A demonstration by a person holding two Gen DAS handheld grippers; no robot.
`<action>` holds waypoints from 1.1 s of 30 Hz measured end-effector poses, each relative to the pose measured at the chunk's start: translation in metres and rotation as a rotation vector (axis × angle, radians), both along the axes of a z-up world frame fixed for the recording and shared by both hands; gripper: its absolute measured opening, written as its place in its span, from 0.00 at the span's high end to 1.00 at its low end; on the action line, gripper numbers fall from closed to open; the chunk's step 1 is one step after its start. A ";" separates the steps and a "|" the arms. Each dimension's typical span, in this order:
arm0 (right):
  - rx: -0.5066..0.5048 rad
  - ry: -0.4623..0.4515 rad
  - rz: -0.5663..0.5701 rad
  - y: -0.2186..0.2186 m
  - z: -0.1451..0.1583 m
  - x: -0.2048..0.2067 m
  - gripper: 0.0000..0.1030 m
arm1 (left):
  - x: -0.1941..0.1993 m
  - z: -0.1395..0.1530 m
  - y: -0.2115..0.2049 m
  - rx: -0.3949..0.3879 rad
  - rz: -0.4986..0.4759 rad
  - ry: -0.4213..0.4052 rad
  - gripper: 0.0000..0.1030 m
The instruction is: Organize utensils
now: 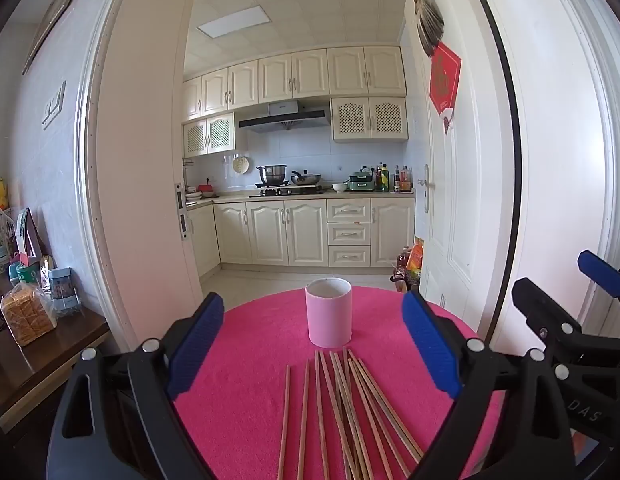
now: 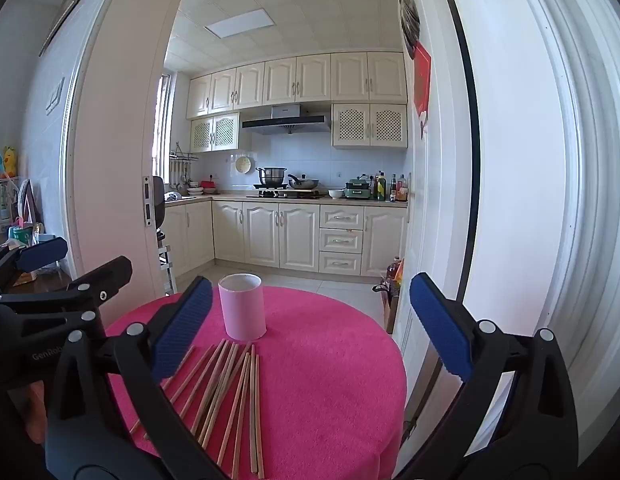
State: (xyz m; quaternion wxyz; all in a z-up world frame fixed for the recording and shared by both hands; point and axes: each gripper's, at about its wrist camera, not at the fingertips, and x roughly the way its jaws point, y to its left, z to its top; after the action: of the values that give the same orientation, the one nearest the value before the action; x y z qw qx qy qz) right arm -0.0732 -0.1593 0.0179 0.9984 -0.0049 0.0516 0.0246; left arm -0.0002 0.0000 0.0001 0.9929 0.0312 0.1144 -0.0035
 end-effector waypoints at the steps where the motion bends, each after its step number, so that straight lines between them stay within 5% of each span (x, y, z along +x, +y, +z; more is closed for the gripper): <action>1: 0.000 -0.001 0.000 -0.001 -0.001 0.000 0.06 | 0.000 0.000 0.000 0.000 0.000 0.000 0.14; 33: 0.001 0.004 -0.001 -0.002 0.001 0.001 0.06 | 0.001 -0.002 0.004 0.001 0.000 0.000 0.14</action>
State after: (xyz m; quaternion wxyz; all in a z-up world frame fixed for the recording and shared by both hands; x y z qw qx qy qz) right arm -0.0721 -0.1613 0.0191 0.9983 -0.0041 0.0538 0.0239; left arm 0.0006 0.0042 -0.0017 0.9929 0.0320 0.1145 -0.0035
